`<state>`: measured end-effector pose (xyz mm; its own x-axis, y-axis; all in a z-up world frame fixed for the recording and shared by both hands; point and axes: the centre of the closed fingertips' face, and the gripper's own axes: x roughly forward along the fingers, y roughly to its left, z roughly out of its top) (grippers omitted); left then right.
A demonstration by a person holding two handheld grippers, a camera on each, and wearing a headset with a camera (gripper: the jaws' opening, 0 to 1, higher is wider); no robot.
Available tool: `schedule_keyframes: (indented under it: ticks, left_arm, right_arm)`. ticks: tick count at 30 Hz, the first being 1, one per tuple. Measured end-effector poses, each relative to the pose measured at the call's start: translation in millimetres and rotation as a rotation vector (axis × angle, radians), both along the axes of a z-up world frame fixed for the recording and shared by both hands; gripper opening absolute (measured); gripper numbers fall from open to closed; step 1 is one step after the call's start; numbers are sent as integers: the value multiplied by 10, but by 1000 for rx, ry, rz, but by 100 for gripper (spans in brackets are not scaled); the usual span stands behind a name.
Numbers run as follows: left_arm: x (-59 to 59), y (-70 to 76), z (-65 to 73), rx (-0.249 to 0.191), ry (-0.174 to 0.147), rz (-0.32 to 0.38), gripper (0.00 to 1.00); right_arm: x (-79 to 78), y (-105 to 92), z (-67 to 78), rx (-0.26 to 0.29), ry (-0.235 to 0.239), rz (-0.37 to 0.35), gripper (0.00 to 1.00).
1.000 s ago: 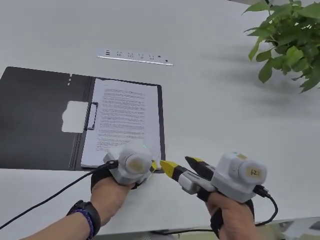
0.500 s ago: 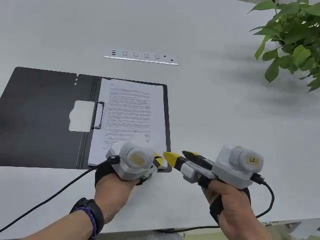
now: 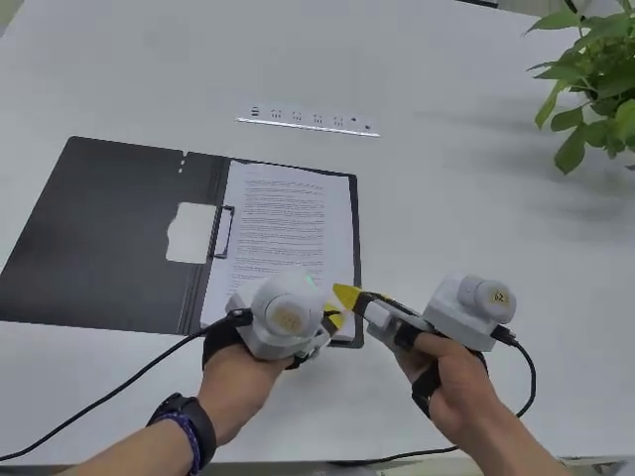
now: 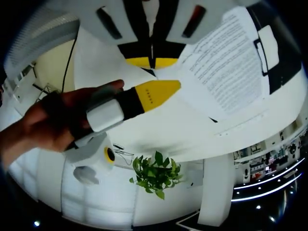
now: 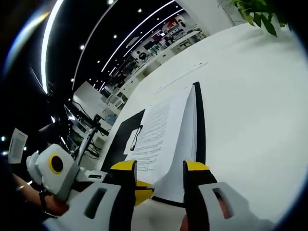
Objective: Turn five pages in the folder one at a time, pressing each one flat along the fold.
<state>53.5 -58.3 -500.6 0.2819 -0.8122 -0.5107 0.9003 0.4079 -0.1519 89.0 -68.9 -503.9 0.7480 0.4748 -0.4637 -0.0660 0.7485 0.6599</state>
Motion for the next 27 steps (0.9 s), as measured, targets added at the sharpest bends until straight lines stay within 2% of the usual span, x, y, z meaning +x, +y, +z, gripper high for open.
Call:
schedule_keyframes:
  ticks: [4,8,17,20,22,24,27]
  left_arm:
    - [-3,20,28,-2,-6,-4,0]
    - [-10,47,63,-6,-14,-8,0]
    - [-5,120,135,-11,-24,-9,0]
    - [-14,165,163,-12,-22,-9,0]
    - [-24,199,181,-9,-24,-10,3]
    - [-14,261,228,-12,-40,-1,4]
    - [19,365,281,-20,-40,22,8]
  right_arm:
    - [35,14,-34,31,7,-27,33]
    - [68,35,-59,44,18,-47,23]
    - [130,111,18,47,-6,-54,3]
    - [148,125,40,49,-18,-53,0]
    - [159,124,54,54,-21,-61,0]
    - [162,136,72,56,-23,-64,0]
    - [173,152,93,56,-28,-66,0]
